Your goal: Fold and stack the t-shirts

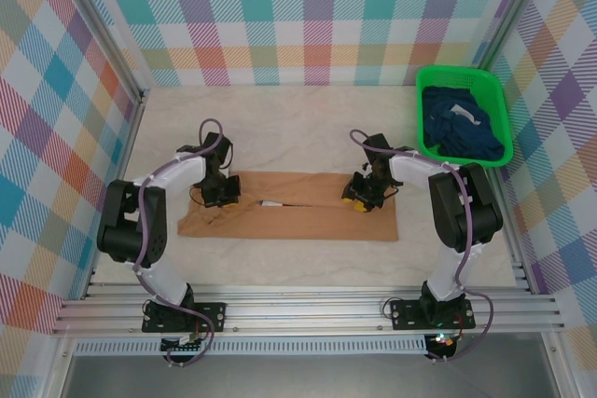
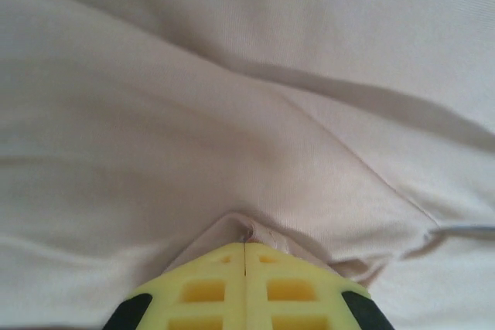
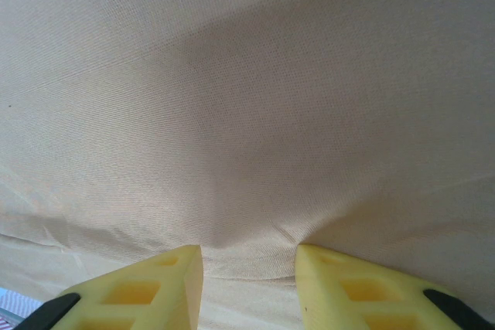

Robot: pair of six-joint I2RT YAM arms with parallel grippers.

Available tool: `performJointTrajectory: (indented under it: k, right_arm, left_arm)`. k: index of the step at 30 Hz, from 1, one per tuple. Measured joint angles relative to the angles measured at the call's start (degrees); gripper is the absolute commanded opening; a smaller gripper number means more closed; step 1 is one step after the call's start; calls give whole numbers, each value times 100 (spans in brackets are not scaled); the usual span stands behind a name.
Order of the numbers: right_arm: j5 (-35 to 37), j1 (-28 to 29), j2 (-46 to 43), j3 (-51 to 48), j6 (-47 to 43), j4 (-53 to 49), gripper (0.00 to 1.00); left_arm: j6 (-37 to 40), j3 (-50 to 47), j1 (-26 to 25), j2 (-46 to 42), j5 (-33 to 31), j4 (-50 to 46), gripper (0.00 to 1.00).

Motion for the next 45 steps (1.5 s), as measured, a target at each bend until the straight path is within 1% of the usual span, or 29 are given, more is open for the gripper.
performJointTrajectory:
  k: [6, 10, 11, 13, 18, 20, 21, 24, 27, 30, 34, 37, 45]
  right_arm:
    - [-2, 2, 0, 0, 0, 0, 37]
    - [-2, 0, 0, -4, 0, 2, 37]
    - [-2, 0, 0, -4, 0, 2, 37]
    - [-2, 0, 0, -4, 0, 4, 37]
    - [-2, 2, 0, -7, 0, 2, 37]
    - [-2, 0, 0, -7, 0, 2, 37]
    - [-2, 0, 0, -7, 0, 2, 37]
    - [-2, 0, -4, -15, 0, 7, 37]
    - [-2, 0, -20, -37, 0, 31, 36]
    - [-2, 2, -22, -39, 0, 33, 37]
    - [-2, 2, -33, -50, 0, 44, 37]
    - [0, 2, -42, -61, 0, 48, 37]
    - [0, 2, -42, -61, 0, 48, 36]
  left_arm:
    - [-350, -214, -173, -629, 184, -72, 3]
    - [-627, -494, -341, -682, 348, -59, 4]
    - [-693, -575, -369, -682, 396, -59, 7]
    - [-780, -717, -404, -682, 487, -63, 17]
    - [-951, -835, -413, -728, 863, -83, 26]
    - [-975, -828, -413, -846, 984, -98, 32]
    - [-984, -804, -411, -940, 988, -142, 32]
    - [-1023, -629, -341, -1137, 922, -267, 32]
    - [-1106, -503, -245, -1123, 752, -184, 31]
    - [-1220, -490, -197, -872, 595, -9, 27]
    - [-1320, -509, -243, -339, 575, 208, 21]
    - [-1373, -675, -328, -321, 599, 330, 15]
    - [-1637, -1355, -629, -636, 693, 531, 11]
